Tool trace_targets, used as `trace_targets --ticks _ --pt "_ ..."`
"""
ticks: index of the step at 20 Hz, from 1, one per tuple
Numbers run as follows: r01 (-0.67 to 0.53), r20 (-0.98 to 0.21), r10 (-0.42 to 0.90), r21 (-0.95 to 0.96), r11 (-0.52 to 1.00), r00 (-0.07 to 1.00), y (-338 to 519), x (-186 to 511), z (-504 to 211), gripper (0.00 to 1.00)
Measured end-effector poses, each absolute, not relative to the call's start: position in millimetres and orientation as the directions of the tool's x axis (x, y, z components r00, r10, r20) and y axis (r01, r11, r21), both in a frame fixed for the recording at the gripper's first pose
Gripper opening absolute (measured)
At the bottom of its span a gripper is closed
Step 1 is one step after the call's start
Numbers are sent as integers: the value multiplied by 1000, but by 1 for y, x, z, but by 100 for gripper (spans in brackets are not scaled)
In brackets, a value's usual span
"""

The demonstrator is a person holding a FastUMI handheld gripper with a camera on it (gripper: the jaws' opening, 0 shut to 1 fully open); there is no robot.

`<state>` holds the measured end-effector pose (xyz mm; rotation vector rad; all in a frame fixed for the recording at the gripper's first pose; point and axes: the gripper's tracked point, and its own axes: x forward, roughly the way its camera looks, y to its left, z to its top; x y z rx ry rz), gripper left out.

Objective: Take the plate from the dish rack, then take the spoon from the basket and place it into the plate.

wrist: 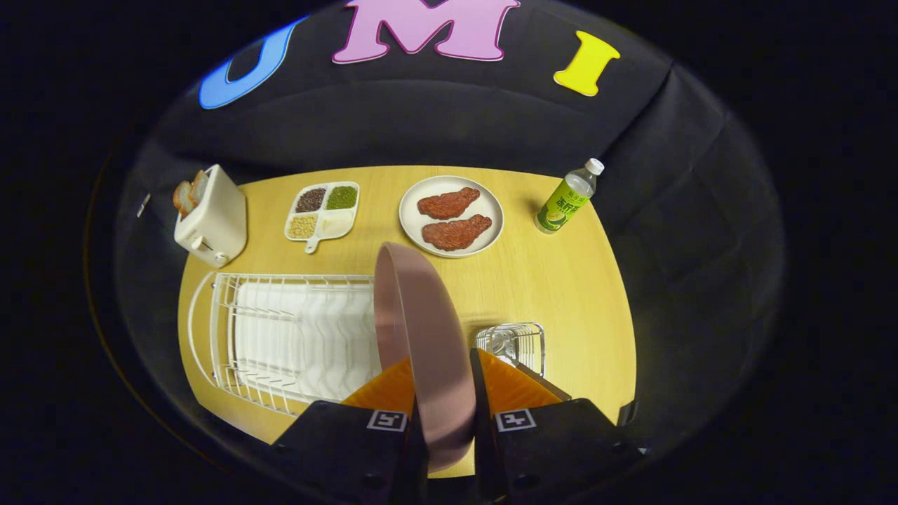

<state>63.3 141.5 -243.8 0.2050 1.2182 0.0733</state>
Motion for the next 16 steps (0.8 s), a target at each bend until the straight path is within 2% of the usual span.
trace_targets --ticks 5,9,16 --pt "32 -834 389 435 900 390 159 24 -207 31" --pt "0 -781 485 527 850 394 166 -37 -205 30" --pt "102 -741 616 658 746 266 189 -152 -259 30"
